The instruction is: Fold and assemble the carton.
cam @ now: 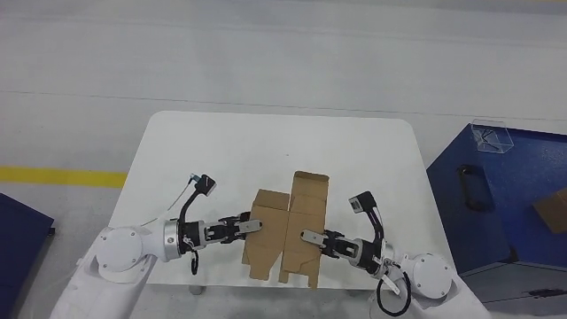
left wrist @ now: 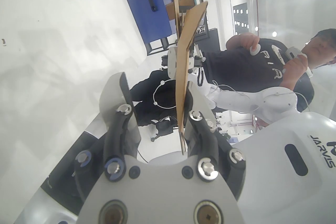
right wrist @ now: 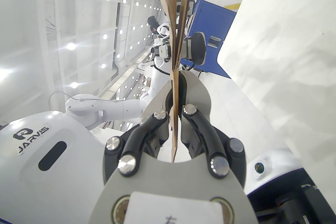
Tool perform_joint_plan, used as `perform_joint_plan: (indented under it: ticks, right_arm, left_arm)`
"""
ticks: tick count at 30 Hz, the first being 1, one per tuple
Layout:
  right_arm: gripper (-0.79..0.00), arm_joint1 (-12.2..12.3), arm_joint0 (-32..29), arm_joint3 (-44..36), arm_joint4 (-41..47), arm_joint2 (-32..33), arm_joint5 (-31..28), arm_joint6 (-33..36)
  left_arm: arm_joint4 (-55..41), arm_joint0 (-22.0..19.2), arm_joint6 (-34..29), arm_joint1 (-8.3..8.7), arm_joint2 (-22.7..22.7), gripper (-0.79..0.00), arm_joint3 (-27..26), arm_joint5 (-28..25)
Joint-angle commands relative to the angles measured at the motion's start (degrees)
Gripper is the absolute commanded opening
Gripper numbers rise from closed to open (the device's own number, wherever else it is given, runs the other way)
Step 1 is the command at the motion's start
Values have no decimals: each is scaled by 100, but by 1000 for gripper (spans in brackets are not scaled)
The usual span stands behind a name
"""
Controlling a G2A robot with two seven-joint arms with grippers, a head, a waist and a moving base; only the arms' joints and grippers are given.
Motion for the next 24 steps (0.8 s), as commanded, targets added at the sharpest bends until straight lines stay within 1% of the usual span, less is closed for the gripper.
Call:
perform_joint_plan:
  ticks: [1, 2, 3, 4, 11, 12, 13, 16, 21, 23, 24]
  right_arm:
    - [-785, -5, -21, 7, -7, -3, 4, -68]
    - [-785, -8, -31, 10, -8, -3, 27, -122]
    - [-582, -8, -31, 10, -8, -3, 27, -122]
    - [0, -8, -31, 10, -8, -3, 27, -122]
    - [0, -8, -31, 10, -8, -3, 27, -122]
    - [0, -17, -54, 33, 155, 11, 94, -255]
    - [0, -40, -97, 56, 684, 42, 241, -474]
    - [0, -56, -84, 140, 1594, 254, 504, -631]
    - [0, -56, -52, 211, 2233, 445, 910, -453]
    - [-422, -46, -13, 234, 2067, 494, 971, -384]
    - [-499, -41, 8, 235, 1883, 504, 947, -370]
  left_arm:
    - [3, 2, 27, 5, 16, -785, 1, -24]
    - [-17, 5, 30, 7, 21, -785, 3, -49]
    - [-38, 12, 36, 11, 18, -785, 11, -71]
    - [-88, 22, 28, 14, 19, -785, 22, -68]
    - [-328, 69, 53, 46, -84, -785, 10, -198]
    - [-324, 84, 81, 50, -103, -785, -9, -255]
    - [-274, 101, 116, 57, -125, -785, -34, -336]
    - [-120, 166, 179, 73, -144, -785, -125, -538]
    - [107, 248, 62, 107, -140, -785, -251, -980]
    - [109, 282, 16, 119, -129, -785, -271, -1056]
    - [93, 288, -21, 125, -122, -785, -291, -1064]
